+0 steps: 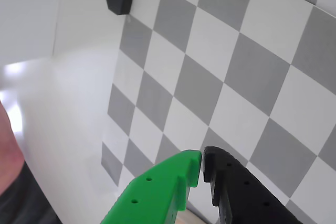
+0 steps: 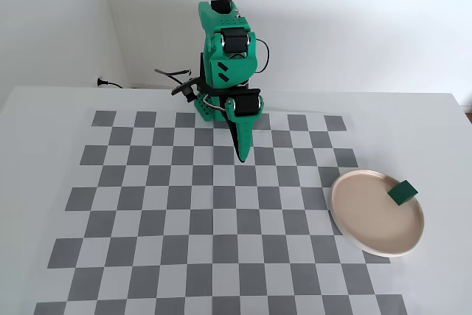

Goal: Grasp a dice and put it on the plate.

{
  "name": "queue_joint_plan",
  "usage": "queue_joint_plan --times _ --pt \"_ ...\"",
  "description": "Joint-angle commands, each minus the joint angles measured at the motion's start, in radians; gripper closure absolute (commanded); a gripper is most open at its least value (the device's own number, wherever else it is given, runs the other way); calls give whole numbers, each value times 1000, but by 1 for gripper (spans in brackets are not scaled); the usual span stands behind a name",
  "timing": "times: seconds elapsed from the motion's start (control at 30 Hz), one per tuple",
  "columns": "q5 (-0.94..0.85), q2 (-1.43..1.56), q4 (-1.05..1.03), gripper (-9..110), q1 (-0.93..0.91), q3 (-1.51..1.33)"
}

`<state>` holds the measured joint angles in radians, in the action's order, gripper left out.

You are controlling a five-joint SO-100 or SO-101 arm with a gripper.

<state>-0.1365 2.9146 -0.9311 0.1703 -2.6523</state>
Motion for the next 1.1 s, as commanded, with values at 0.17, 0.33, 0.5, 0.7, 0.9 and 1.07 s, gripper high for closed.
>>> queue_joint_plan --times 0.17,0.33,0.5,0.7,0.9,1.07 --pt "55 72 -52 106 -8 -26" --pt "61 100 -51 106 -8 -72" --pt "75 110 -67 106 -8 -81" --pt "94 144 -95 106 -15 -101" --pt "132 167 -97 106 -49 -140" --pt "167 192 -127 106 -87 -160"
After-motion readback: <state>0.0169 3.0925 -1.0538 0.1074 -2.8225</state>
